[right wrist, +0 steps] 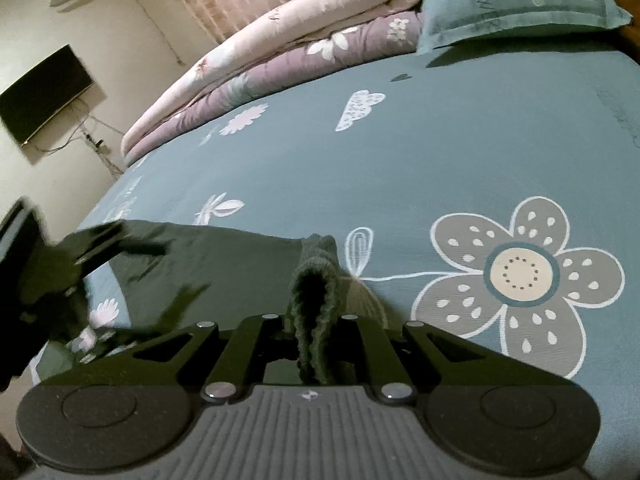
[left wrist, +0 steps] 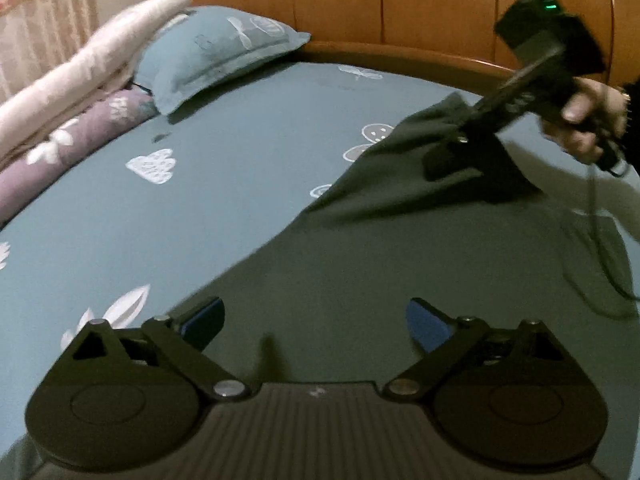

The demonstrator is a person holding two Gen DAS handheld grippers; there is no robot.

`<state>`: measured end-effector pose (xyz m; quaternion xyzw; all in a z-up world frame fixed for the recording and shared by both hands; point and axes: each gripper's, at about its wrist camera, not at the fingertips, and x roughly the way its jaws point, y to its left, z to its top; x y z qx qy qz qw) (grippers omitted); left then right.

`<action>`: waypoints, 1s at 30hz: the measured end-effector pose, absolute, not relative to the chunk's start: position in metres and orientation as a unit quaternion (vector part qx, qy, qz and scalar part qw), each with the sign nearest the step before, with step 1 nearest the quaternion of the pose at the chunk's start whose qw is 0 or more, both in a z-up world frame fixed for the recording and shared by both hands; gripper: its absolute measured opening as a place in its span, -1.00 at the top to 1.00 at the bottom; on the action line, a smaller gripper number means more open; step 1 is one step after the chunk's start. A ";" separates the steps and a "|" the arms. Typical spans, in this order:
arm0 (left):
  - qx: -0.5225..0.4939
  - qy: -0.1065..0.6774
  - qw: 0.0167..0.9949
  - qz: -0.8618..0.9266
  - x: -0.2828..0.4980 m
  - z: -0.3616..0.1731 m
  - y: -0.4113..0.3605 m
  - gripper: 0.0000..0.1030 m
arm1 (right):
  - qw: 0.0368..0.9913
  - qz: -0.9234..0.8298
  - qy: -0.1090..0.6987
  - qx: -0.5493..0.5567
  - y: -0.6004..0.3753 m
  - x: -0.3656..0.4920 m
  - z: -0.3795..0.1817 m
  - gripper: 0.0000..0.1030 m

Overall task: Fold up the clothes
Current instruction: 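Lift the gripped waistband up with the right tool, then hold the waistband up with the right tool while the left tool reaches the hanging fabric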

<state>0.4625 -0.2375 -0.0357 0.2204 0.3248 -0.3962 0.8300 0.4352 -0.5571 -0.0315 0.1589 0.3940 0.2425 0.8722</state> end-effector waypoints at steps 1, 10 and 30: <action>0.228 0.318 0.831 -0.397 0.470 -0.039 -0.243 -0.79 | 0.873 0.243 0.392 0.157 -0.557 0.434 -0.030 0.82; 0.307 0.288 0.819 -0.390 0.505 -0.065 -0.270 -0.71 | 0.882 0.277 0.360 0.123 -0.548 0.412 -0.009 0.82; 0.437 0.231 0.734 -0.465 0.482 -0.064 -0.258 -0.06 | 0.842 0.363 0.397 -0.042 -0.483 0.353 -0.016 0.81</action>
